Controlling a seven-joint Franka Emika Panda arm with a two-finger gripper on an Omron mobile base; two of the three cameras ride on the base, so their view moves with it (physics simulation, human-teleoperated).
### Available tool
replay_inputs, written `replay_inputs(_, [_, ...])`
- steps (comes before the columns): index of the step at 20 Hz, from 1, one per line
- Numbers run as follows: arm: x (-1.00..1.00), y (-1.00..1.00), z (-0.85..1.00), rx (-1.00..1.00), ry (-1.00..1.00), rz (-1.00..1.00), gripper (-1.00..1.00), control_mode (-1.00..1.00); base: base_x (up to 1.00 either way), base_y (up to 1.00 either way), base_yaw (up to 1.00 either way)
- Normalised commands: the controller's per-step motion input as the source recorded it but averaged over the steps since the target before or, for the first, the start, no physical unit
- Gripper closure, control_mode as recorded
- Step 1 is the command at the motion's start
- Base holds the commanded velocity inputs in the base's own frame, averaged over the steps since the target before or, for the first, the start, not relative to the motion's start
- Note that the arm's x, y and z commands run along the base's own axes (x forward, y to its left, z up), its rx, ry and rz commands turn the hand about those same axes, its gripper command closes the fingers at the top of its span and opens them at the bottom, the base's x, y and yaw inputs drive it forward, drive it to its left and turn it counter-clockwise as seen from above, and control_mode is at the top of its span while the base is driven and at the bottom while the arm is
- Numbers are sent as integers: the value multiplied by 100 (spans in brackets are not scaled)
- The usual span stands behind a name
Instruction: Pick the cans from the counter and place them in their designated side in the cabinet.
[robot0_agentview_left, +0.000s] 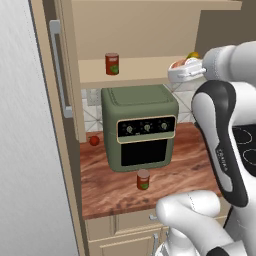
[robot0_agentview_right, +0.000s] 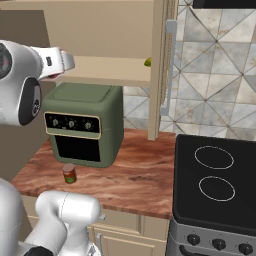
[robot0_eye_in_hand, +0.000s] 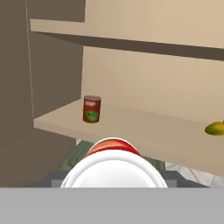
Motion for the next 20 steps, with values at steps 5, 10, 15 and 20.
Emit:
replay_inputs(5, [25,1,0,-2,1,1,100,-100,0,0,0])
replay_inputs(10, [26,6,-7,-3,3,0,100,-100,0,0,0])
replay_inputs(15, [26,8,-8,-3,2,0,100,-100,0,0,0])
replay_inputs(20, [23,1,-1,-2,0,1,100,-100,0,0,0])
